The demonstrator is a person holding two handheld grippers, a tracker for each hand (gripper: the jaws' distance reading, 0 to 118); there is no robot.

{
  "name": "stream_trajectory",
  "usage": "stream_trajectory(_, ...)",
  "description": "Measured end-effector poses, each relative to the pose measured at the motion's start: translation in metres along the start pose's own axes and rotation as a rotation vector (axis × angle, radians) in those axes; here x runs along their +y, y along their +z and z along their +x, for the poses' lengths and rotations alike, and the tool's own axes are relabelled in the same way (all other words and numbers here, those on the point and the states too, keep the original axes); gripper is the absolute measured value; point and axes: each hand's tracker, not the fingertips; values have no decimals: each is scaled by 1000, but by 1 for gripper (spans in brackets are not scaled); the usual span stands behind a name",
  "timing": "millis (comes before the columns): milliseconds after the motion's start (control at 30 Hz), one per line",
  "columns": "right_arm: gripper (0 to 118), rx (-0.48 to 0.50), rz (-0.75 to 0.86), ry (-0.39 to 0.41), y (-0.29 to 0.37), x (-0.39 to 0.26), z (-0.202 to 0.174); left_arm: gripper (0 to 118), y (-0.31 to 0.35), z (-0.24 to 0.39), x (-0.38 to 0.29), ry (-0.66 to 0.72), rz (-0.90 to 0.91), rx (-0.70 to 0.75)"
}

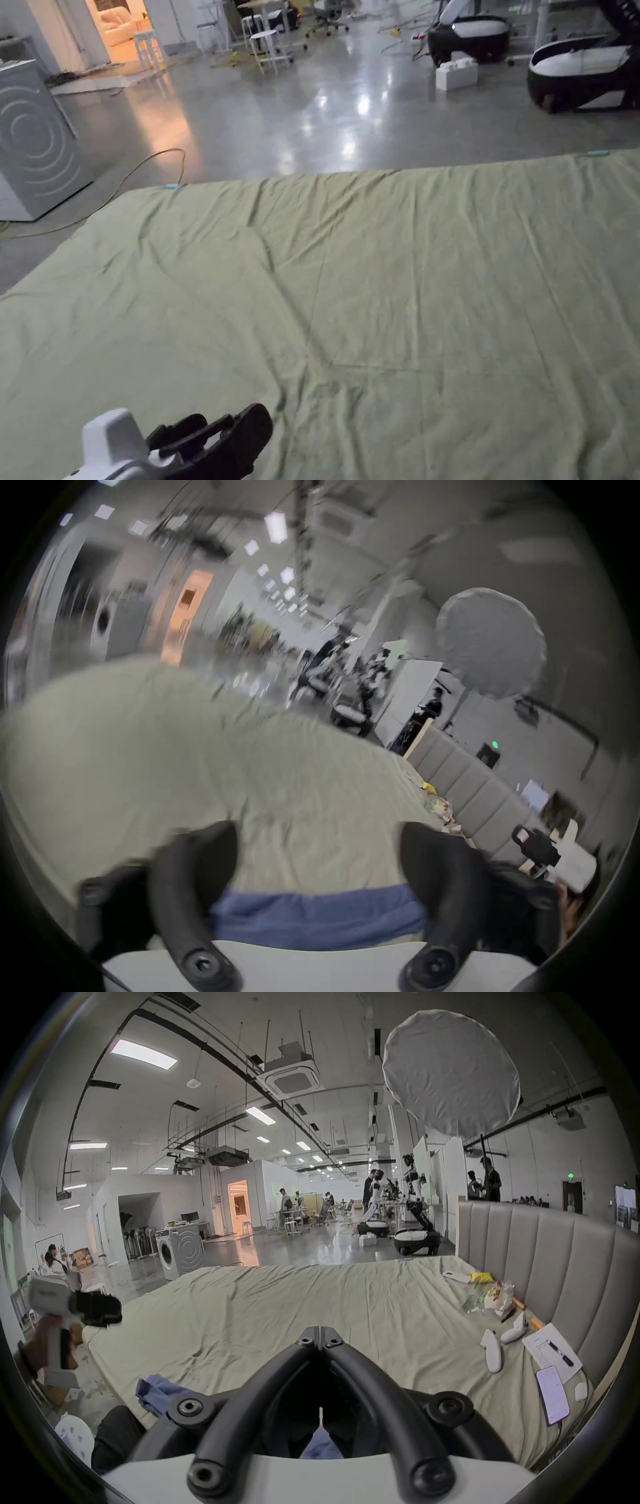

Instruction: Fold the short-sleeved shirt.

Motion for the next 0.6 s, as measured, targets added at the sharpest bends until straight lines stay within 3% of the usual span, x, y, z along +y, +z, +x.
stream_trajectory(100,0,-3,-44,-26,2,-7,1,106,-20,-70,-22,221,-81,144)
stream_trajectory(200,0,-11,-77,-51,3,-15,5,102,-44,-120,-48,336,-198,201)
stream_trajectory(267,0,-16,-95,-61,3,-18,6,101,-55,-135,-64,353,-234,180)
stream_trajectory(367,0,-21,-111,-73,4,-19,8,101,-69,-147,-87,488,-257,91)
stream_trajectory(400,0,-24,-115,-75,5,-19,9,100,-69,-144,-89,463,-214,65)
stream_trajectory(467,0,-28,-120,-76,5,-19,9,71,-69,-138,-88,489,-174,30)
stream_trajectory(533,0,-23,-126,-83,5,-20,8,29,-75,-132,-94,577,-214,-35)
stream_trajectory(600,0,-15,-132,-85,2,-19,5,23,-83,-121,-105,506,-262,11)
